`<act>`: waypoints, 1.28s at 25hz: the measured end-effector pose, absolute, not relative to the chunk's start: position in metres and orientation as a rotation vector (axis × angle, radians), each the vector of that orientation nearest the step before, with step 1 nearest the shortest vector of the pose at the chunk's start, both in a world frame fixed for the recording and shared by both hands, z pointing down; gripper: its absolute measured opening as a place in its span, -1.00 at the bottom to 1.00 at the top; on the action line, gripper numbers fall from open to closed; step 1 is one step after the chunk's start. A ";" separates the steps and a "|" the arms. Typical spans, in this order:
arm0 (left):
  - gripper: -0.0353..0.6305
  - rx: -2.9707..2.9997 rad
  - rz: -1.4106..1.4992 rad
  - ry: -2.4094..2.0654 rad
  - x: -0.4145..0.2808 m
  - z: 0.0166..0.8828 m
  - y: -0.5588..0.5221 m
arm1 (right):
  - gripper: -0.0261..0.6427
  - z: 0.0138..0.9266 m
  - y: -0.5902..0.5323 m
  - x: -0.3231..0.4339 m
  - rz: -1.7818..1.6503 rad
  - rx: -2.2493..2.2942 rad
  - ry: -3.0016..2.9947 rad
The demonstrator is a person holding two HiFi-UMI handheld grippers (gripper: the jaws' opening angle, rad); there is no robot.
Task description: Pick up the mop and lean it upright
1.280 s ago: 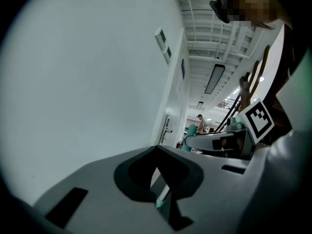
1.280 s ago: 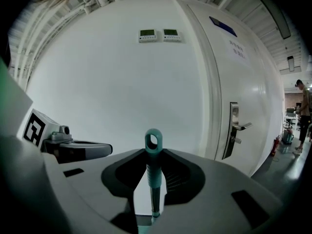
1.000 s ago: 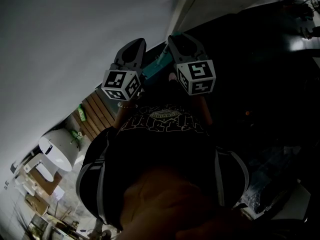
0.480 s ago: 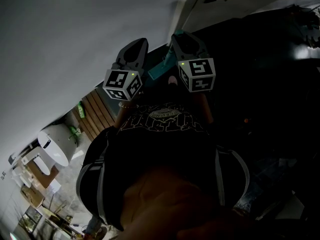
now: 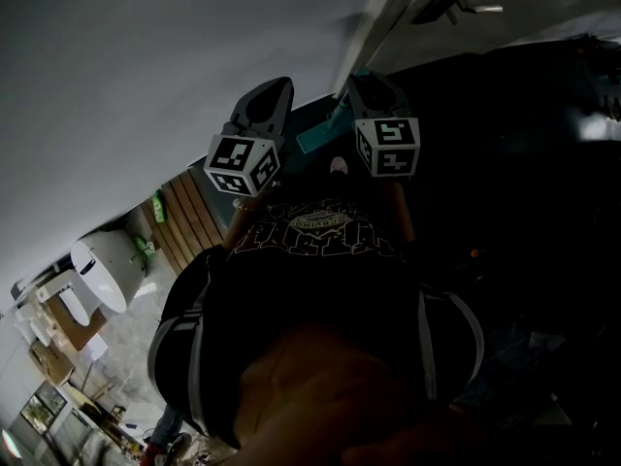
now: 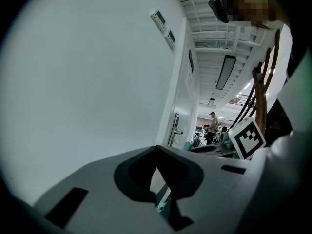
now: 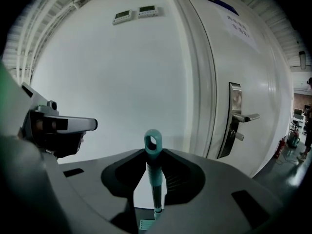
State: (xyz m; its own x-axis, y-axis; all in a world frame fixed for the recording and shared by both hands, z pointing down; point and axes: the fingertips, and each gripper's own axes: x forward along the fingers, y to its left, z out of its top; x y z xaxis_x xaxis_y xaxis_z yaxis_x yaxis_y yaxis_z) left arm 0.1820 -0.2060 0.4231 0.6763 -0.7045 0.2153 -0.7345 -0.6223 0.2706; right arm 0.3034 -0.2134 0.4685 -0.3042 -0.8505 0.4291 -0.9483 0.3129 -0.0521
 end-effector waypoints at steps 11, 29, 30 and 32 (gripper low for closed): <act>-0.76 2.537 0.145 -1.167 0.174 0.426 -0.228 | -0.59 0.496 -0.233 0.306 0.456 1.608 -2.231; -0.76 2.522 0.129 -1.147 0.183 0.430 -0.236 | -0.59 0.503 -0.297 0.320 0.439 1.653 -2.236; -0.76 2.521 0.126 -1.150 0.182 0.430 -0.236 | -0.59 0.503 -0.301 0.321 0.438 1.660 -2.235; -0.76 2.517 0.121 -1.157 0.181 0.429 -0.237 | -0.59 0.503 -0.310 0.323 0.433 1.671 -2.234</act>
State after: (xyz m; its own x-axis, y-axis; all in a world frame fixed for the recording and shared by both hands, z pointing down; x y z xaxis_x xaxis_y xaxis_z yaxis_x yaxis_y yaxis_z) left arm 0.1814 -0.2370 0.4289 0.6596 -0.7166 0.2268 -0.7480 -0.5963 0.2915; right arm 0.3226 -0.3097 0.5031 -0.2666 -0.8651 0.4250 -0.9612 0.2710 -0.0513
